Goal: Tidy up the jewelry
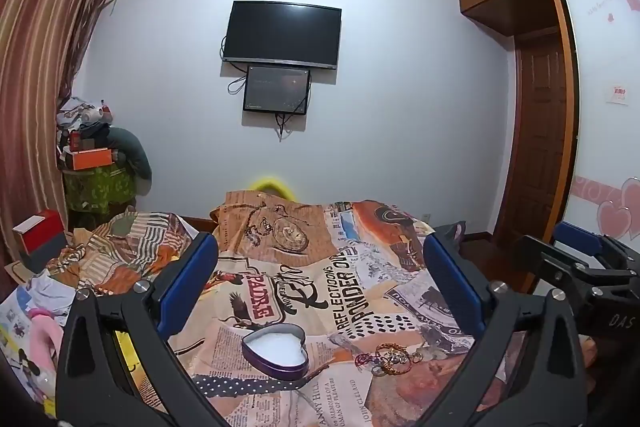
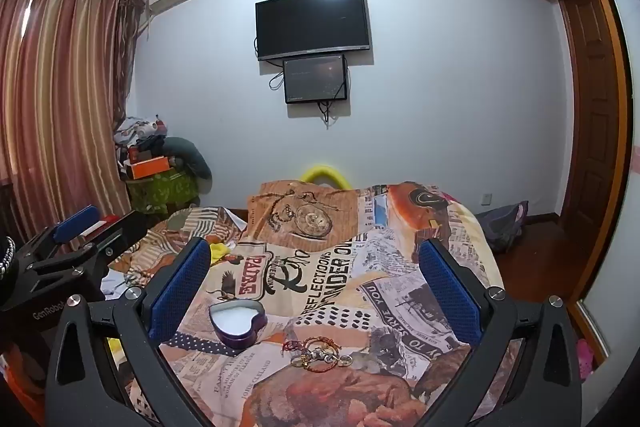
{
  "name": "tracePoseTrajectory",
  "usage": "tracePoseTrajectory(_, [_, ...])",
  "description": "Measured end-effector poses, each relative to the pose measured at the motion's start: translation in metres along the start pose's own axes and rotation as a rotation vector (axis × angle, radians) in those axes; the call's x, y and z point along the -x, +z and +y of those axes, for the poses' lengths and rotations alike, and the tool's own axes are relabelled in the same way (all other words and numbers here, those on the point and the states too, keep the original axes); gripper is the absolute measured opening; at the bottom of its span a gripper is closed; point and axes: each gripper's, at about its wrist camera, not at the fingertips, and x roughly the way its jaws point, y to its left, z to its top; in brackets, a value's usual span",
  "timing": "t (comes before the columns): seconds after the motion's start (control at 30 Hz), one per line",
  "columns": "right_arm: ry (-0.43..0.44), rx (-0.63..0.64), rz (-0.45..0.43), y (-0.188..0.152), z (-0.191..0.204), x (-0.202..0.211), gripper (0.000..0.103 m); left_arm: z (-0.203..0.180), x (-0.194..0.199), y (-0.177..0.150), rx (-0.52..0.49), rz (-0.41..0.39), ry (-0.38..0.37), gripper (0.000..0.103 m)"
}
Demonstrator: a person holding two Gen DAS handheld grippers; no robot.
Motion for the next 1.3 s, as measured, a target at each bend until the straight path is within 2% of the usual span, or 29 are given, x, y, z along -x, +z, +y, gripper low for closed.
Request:
tracePoseTrajectory(0.33, [0.005,-0.003,0.013,-0.002,0.000,-0.004,0.103,0.007,-0.013,-0.005,0.001,0.020,0.009,0.103])
tracePoseTrajectory(0.77, [0.002,0.000,0.019,-0.005,0.002,-0.006,0.103,0.005,-0.002,-0.003,0.008,0.023,0.016,0.103])
tracePoseTrajectory(1.3, [0.000,-0.001,0.017,-0.005,0.004,-0.005,0.103,0.005,-0.008,-0.005,0.003,0.026,0.018,0.103])
